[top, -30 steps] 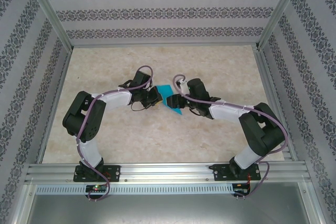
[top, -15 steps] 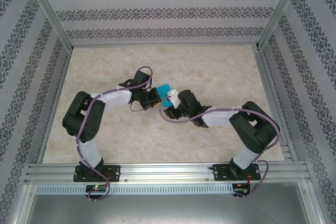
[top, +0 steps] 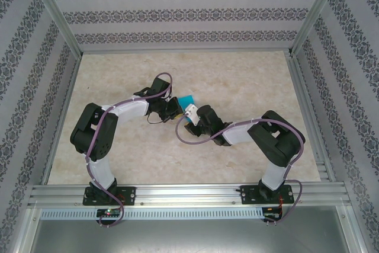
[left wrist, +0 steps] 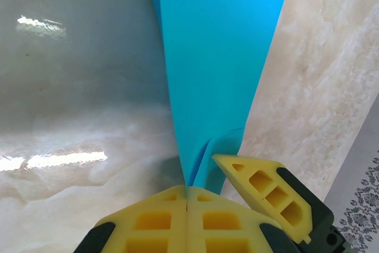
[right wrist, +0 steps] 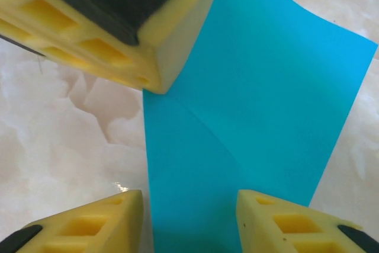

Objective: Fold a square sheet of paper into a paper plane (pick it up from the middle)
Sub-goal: Fold the wing for the fifth time at the center of the table.

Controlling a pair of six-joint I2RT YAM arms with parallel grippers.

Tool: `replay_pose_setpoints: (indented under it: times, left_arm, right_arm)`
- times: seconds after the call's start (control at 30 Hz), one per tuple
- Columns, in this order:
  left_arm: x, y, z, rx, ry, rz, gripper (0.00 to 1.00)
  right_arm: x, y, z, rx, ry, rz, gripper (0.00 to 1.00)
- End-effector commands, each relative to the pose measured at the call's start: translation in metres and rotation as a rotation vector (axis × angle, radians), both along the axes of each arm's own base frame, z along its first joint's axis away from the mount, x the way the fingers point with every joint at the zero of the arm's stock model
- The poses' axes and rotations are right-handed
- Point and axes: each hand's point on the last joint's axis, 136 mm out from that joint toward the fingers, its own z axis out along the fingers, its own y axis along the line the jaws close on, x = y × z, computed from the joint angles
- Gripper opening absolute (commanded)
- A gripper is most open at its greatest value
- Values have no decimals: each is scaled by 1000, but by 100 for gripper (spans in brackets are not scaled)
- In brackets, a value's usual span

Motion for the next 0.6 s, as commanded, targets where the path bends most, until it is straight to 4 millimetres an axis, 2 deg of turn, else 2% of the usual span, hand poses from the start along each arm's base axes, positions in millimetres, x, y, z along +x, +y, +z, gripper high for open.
replay_pose_setpoints:
  times: [0.0,0.13,0.33,0.5,0.57]
  left_arm:
    - [0,-5,20,-17,-23,-16,0]
    - [0,-5,20,-18,-21,-12,0]
    - [2,-5,23,-20,-24,-2,3]
    - [8,1,34,-23,-54,14,20]
    - [13,9,39,-17,-74,34,30]
  right_arm:
    - [7,5,7,6,-59,-3,42]
    - [6,7,8,20,-55,7,35]
    - [3,6,6,36,-39,6,16]
    - [1,7,13,94,6,10,7]
    - [0,7,17,147,47,9,3]
